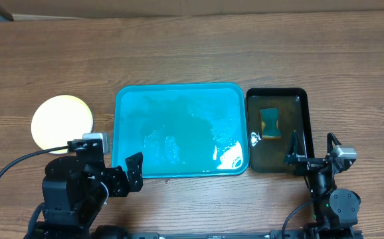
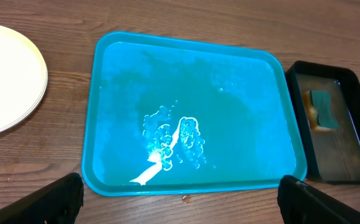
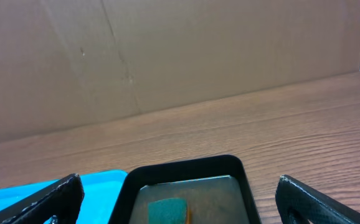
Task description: Clean dirty plates on tray and stack at the side
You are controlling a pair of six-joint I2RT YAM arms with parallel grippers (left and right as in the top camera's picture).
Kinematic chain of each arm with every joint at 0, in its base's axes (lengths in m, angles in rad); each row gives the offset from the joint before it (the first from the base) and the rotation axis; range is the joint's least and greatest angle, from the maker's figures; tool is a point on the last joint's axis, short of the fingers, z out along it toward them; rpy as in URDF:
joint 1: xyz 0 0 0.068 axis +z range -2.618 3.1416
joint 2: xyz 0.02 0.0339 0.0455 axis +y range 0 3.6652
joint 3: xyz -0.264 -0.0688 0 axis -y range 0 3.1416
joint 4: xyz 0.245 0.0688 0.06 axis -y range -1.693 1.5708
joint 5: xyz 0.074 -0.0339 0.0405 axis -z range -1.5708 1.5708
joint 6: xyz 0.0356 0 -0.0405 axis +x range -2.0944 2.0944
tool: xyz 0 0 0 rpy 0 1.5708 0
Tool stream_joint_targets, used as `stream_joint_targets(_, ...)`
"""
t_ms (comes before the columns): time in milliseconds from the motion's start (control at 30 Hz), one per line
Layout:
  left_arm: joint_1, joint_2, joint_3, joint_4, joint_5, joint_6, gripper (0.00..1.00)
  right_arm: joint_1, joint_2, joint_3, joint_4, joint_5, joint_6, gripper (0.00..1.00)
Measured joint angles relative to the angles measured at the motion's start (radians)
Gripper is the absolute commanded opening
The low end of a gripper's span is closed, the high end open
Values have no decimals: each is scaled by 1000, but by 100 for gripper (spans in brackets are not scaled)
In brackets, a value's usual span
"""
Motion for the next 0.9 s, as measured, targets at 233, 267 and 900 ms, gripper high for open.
stream_joint_targets(233,0,0,0,0,0,0,100,0,0,0,0,0,0,100)
stream_joint_targets(267,0,0,0,0,0,0,100,0,0,0,0,0,0,100)
stream_joint_targets(900,50,-235,-274,224,-61,-1,100,0,0,0,1,0,0,100)
